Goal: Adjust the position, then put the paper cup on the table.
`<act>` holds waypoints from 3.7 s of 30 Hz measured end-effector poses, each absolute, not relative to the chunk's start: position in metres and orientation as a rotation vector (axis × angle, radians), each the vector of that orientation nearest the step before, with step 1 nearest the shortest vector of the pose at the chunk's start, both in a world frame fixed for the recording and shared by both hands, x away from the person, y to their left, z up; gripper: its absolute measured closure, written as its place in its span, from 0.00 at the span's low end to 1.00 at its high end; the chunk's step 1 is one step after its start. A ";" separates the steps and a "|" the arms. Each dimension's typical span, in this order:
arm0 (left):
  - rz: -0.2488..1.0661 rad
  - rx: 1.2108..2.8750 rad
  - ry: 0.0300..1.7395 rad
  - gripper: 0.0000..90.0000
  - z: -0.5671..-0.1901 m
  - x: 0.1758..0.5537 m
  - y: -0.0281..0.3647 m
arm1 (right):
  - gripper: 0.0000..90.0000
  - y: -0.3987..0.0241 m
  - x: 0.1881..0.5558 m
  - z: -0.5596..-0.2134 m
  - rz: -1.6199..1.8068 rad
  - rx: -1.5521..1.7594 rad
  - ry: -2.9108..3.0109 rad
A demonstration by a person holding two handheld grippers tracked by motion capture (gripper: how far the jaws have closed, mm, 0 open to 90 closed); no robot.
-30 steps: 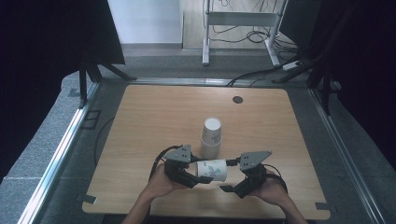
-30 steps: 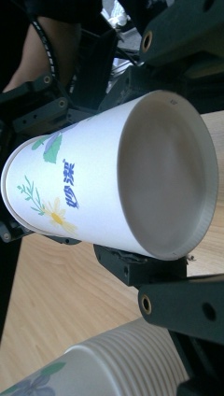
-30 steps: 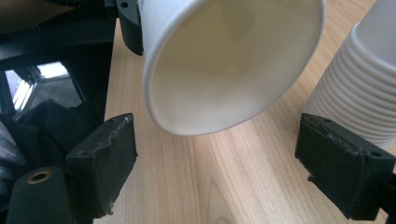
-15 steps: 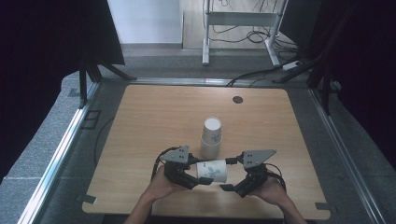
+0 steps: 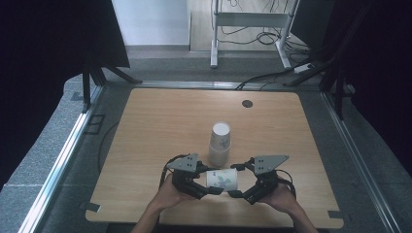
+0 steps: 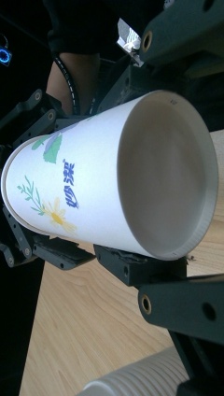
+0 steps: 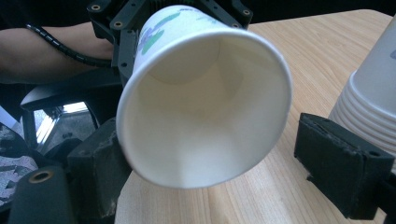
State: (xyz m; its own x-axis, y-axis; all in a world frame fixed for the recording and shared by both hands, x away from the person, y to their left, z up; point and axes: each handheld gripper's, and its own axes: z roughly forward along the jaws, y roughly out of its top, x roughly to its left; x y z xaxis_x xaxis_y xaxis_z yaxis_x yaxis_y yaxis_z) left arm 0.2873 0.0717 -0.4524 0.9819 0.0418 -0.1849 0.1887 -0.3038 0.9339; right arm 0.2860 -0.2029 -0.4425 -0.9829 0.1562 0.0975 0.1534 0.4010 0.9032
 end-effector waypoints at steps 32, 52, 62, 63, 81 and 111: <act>-0.163 1.934 0.157 0.29 -0.458 0.285 0.069 | 0.35 -0.198 0.280 -0.436 1.618 0.211 2.670; -0.081 2.012 0.194 0.23 -0.453 0.287 0.075 | 0.35 -0.202 0.284 -0.425 1.393 0.214 2.756; -0.047 2.041 0.221 0.19 -0.455 0.285 0.078 | 0.36 -0.205 0.287 -0.421 1.302 0.240 2.788; -0.043 2.046 0.223 0.19 -0.455 0.285 0.078 | 0.36 -0.205 0.287 -0.421 1.292 0.247 2.790; 0.017 2.091 0.296 0.15 -0.462 0.278 0.080 | 0.36 -0.209 0.294 -0.416 1.170 0.293 2.826; 0.112 2.166 0.444 0.04 -0.487 0.271 0.089 | 0.36 -0.234 0.315 -0.404 0.895 0.461 2.858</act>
State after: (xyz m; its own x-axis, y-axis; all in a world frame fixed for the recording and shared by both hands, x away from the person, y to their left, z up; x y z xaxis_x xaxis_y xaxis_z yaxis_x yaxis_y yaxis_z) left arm 0.2706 0.0886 -0.4866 0.9314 0.3547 -0.0811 0.2734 -0.5351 0.7994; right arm 0.3153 -0.2336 -0.4044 -0.9478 0.3186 -0.0153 0.2531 0.7802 0.5720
